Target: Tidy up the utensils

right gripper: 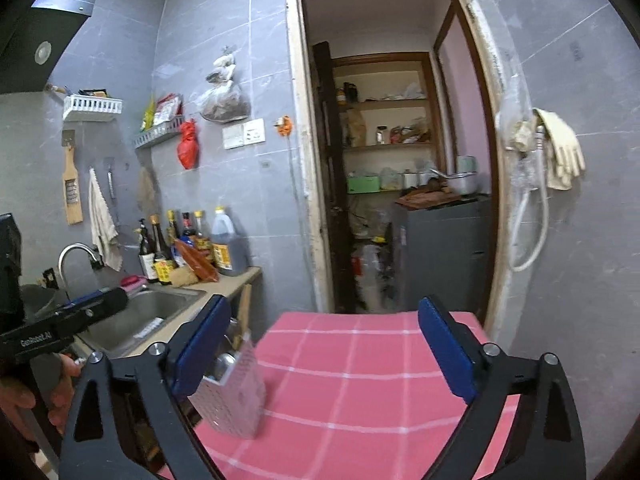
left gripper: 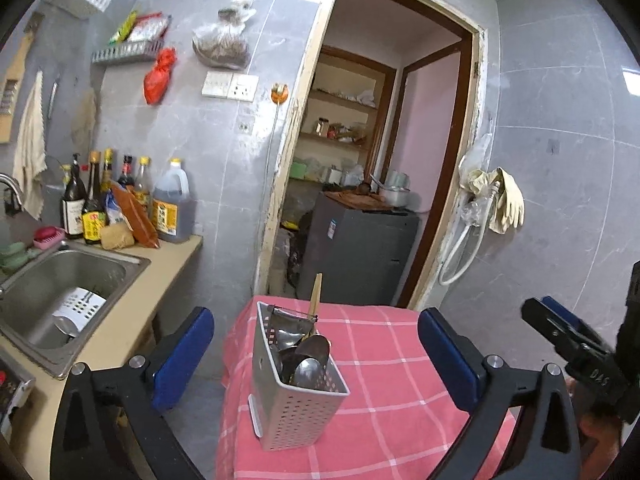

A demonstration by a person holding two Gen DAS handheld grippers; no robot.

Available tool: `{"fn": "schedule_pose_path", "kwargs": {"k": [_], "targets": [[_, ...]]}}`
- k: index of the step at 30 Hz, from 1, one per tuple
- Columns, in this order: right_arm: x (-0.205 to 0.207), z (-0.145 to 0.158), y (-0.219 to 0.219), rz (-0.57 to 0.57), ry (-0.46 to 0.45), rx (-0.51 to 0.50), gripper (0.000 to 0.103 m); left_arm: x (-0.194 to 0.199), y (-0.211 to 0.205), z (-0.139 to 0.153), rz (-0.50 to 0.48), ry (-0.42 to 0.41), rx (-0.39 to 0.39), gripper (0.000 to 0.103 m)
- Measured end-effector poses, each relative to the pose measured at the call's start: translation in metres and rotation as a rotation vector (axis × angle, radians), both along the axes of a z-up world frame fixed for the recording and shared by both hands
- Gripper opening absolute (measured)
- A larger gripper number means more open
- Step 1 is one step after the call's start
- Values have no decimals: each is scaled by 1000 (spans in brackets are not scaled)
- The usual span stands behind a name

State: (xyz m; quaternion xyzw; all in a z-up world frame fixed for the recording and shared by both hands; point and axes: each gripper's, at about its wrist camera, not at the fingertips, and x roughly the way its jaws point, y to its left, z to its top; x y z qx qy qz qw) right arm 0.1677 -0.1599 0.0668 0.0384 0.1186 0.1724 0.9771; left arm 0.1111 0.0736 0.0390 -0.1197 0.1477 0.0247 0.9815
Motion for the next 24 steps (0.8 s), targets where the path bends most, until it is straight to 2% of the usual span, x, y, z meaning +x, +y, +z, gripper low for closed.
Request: {"fn": "schedule_pose_path", "kwargs": {"k": [2, 14, 24], "targets": [[-7, 1, -9, -17, 6, -7, 102, -6, -8, -1, -4, 5, 16, 103], [-64, -8, -55, -134, 22, -42, 102, -46, -35, -11, -16, 12, 64, 103], [-96, -21, -72, -146, 38, -50, 102, -74, -44, -25, 3, 56, 75, 103]]}}
